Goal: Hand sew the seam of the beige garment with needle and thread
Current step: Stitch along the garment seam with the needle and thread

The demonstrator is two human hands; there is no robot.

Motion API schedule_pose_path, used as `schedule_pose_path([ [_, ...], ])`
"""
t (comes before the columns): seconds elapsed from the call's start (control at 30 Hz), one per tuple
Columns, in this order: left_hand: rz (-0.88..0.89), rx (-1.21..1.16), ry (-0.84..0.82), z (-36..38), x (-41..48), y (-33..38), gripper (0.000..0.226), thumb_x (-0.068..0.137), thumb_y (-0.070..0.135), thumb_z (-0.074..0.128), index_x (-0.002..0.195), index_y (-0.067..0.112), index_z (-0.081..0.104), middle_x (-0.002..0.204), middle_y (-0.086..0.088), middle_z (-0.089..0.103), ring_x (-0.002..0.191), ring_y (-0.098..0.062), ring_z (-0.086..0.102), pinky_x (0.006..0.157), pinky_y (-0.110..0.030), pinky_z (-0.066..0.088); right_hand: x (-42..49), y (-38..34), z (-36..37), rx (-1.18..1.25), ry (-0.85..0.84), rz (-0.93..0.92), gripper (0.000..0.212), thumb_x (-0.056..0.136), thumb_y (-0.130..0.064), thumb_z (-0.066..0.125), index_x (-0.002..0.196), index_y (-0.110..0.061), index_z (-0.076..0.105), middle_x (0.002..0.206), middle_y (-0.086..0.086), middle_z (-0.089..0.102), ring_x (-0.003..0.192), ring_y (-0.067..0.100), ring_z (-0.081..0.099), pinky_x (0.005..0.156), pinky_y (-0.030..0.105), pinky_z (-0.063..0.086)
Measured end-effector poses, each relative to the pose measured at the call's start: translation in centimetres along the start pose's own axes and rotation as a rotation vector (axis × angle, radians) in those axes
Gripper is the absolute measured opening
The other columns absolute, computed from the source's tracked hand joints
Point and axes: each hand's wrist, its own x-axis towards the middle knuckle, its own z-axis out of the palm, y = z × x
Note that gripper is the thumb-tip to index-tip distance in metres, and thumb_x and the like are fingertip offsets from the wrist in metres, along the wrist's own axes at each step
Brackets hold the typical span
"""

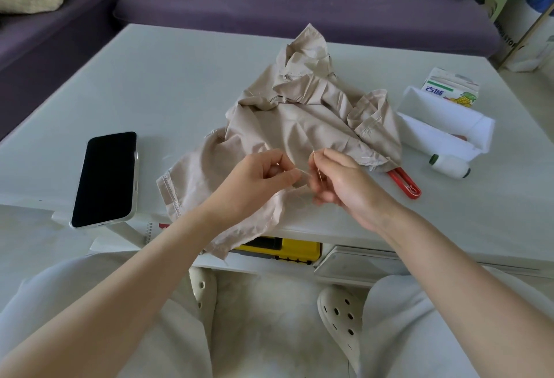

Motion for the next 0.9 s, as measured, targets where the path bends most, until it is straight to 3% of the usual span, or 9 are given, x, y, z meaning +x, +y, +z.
schedule_pose_path([
  [0.1, 0.008, 0.044, -0.007, 0.0, 0.0, 0.0, 0.016, 0.094, 0.015, 0.055, 0.08, 0.009, 0.06, 0.042, 0.016, 0.037, 0.038, -0.002, 0.031, 0.042, -0.007, 0.026, 0.3, 0.0, -0.9, 0.073, 0.056, 0.001, 0.025, 0.104, -0.018, 0.03, 0.085, -0.014, 0.046, 0.051, -0.011, 0.037, 0.045, 0.004, 0.029, 0.043, 0.015, 0.029],
  [0.27, 0.041, -0.05, -0.129, 0.0, -0.4, 0.5, 0.024, 0.098, 0.021, 0.049, 0.076, 0.018, 0.061, 0.047, 0.014, 0.032, 0.041, -0.003, 0.024, 0.042, -0.011, 0.022, 1.9, 1.3, -2.5, 0.164, 0.324, 0.097, 0.03, 0.104, -0.015, 0.029, 0.08, -0.015, 0.045, 0.052, -0.008, 0.031, 0.034, 0.001, 0.025, 0.034, 0.012, 0.022],
  [0.37, 0.09, -0.17, -0.141, 0.1, -0.9, 1.0, 0.025, 0.092, 0.028, 0.05, 0.071, 0.024, 0.063, 0.051, 0.011, 0.036, 0.048, -0.007, 0.029, 0.047, -0.016, 0.027, 2.4, 1.8, -2.9, 0.13, 0.422, 0.094, 0.031, 0.104, -0.013, 0.028, 0.077, -0.015, 0.043, 0.057, -0.003, 0.03, 0.03, 0.001, 0.026, 0.033, 0.012, 0.021],
  [0.53, 0.2, -0.364, -0.098, -0.5, -1.2, 1.4, 0.023, 0.09, 0.026, 0.053, 0.071, 0.022, 0.066, 0.062, 0.001, 0.046, 0.063, -0.008, 0.044, 0.07, -0.013, 0.04, 2.6, 2.5, -3.2, 0.028, 0.499, 0.072, 0.03, 0.103, -0.013, 0.029, 0.077, -0.015, 0.045, 0.062, -0.002, 0.034, 0.03, 0.0, 0.031, 0.033, 0.011, 0.025],
  [0.67, 0.219, -0.42, -0.02, -1.4, -0.9, 1.3, 0.03, 0.093, 0.026, 0.045, 0.069, 0.024, 0.064, 0.059, 0.002, 0.043, 0.059, -0.013, 0.039, 0.06, -0.02, 0.033, 2.8, 2.9, -3.3, -0.088, 0.513, 0.067, 0.028, 0.101, -0.013, 0.03, 0.077, -0.017, 0.045, 0.066, -0.004, 0.039, 0.042, -0.001, 0.038, 0.042, 0.014, 0.03],
  [0.77, 0.155, -0.264, 0.08, -1.6, -0.5, 0.9, 0.027, 0.093, 0.026, 0.049, 0.072, 0.02, 0.064, 0.051, 0.006, 0.036, 0.051, -0.01, 0.029, 0.05, -0.018, 0.025, 2.5, 3.0, -2.6, -0.431, 0.563, -0.043, 0.023, 0.099, -0.011, 0.033, 0.085, -0.015, 0.05, 0.079, -0.004, 0.052, 0.069, 0.005, 0.047, 0.057, 0.017, 0.033],
  [0.83, 0.121, 0.01, 0.154, -1.3, -0.3, 0.2, 0.027, 0.096, 0.021, 0.051, 0.073, 0.016, 0.065, 0.052, 0.005, 0.045, 0.052, -0.009, 0.035, 0.051, -0.018, 0.03, 2.1, 2.9, -2.0, -0.543, 0.562, -0.19, 0.02, 0.101, -0.012, 0.035, 0.092, -0.013, 0.053, 0.094, 0.0, 0.057, 0.086, 0.009, 0.051, 0.067, 0.013, 0.034],
  [0.9, 0.11, 0.202, 0.182, -0.7, -0.5, -0.3, 0.022, 0.094, 0.019, 0.053, 0.076, 0.016, 0.067, 0.063, -0.003, 0.059, 0.056, -0.007, 0.044, 0.055, -0.017, 0.035, 1.6, 2.5, -1.2, -0.502, 0.484, -0.264, 0.02, 0.102, -0.015, 0.035, 0.096, -0.012, 0.054, 0.101, -0.004, 0.059, 0.094, 0.006, 0.054, 0.077, 0.01, 0.039],
])
